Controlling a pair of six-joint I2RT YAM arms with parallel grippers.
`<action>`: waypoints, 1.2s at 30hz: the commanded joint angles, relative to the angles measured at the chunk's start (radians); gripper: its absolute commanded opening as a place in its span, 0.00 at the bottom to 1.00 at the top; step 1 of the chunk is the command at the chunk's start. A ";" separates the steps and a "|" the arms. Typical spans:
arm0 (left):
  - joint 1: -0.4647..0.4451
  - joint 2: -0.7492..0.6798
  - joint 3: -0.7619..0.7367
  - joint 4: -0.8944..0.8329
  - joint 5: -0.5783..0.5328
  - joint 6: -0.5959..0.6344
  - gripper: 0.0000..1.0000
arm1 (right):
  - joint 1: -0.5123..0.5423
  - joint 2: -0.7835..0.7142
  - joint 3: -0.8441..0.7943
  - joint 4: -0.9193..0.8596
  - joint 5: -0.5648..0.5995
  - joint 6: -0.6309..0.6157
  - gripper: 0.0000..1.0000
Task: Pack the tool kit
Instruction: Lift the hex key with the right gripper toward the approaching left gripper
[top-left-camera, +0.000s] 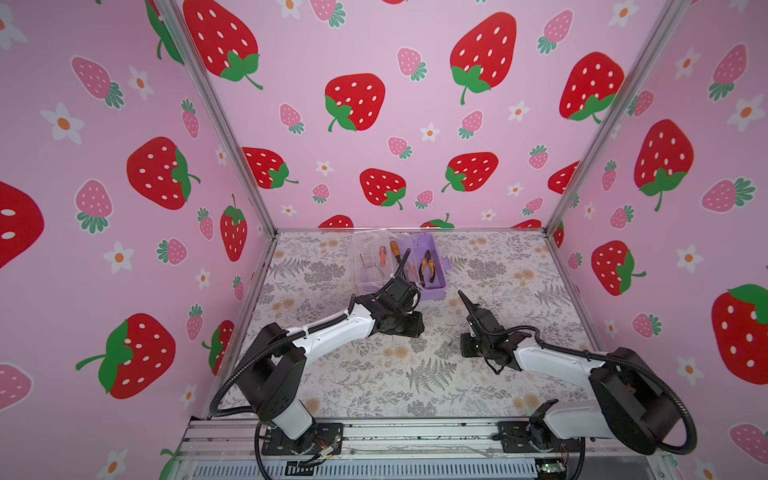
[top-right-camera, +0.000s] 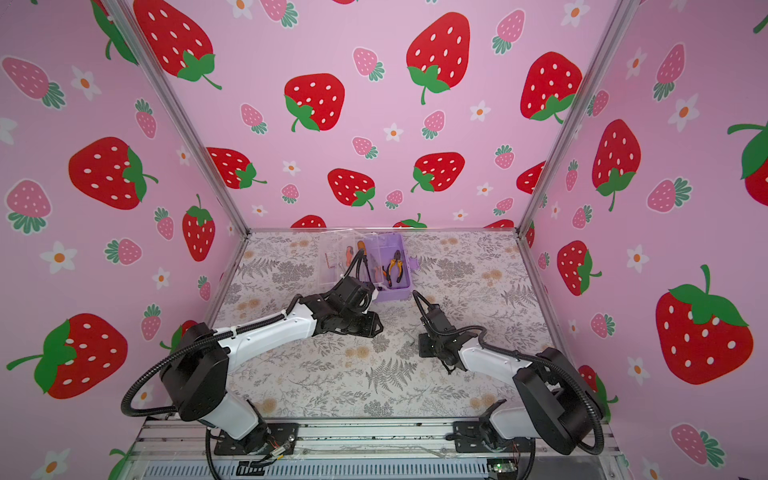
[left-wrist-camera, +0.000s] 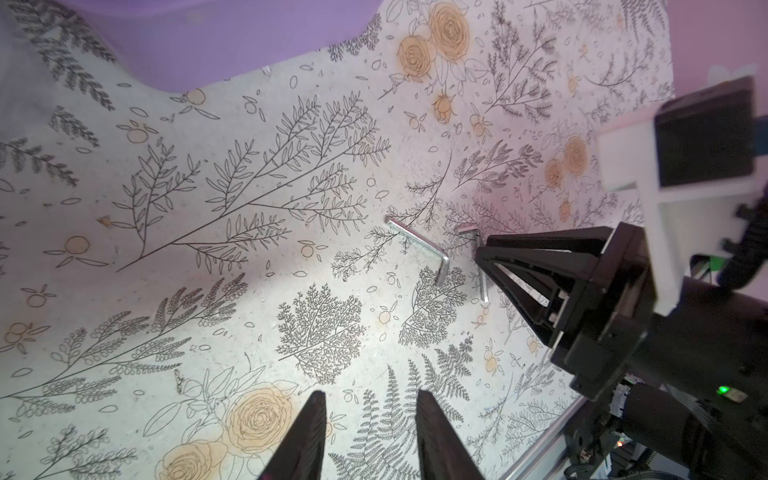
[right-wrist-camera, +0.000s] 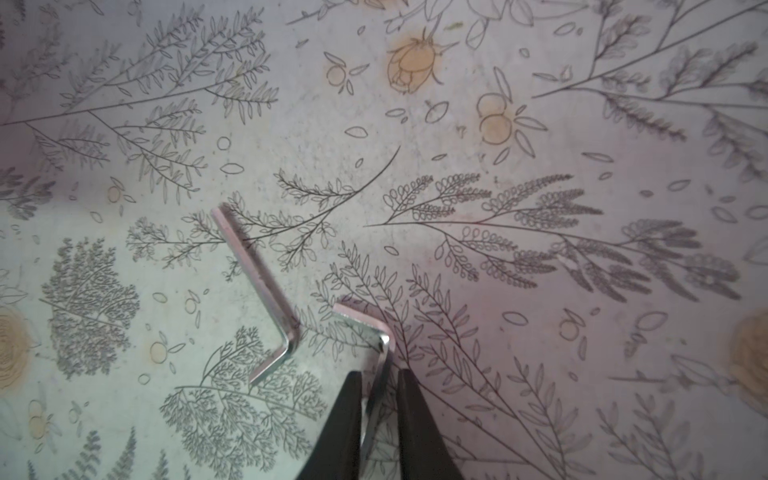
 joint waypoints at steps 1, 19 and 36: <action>-0.005 0.005 0.029 0.011 0.013 0.003 0.39 | 0.005 0.040 0.007 -0.030 0.017 0.005 0.15; -0.082 0.102 0.067 0.117 0.107 -0.046 0.64 | -0.002 -0.137 0.036 0.072 -0.127 -0.055 0.00; -0.072 0.189 0.108 0.276 0.170 -0.204 0.67 | -0.003 -0.180 -0.015 0.183 -0.300 -0.022 0.00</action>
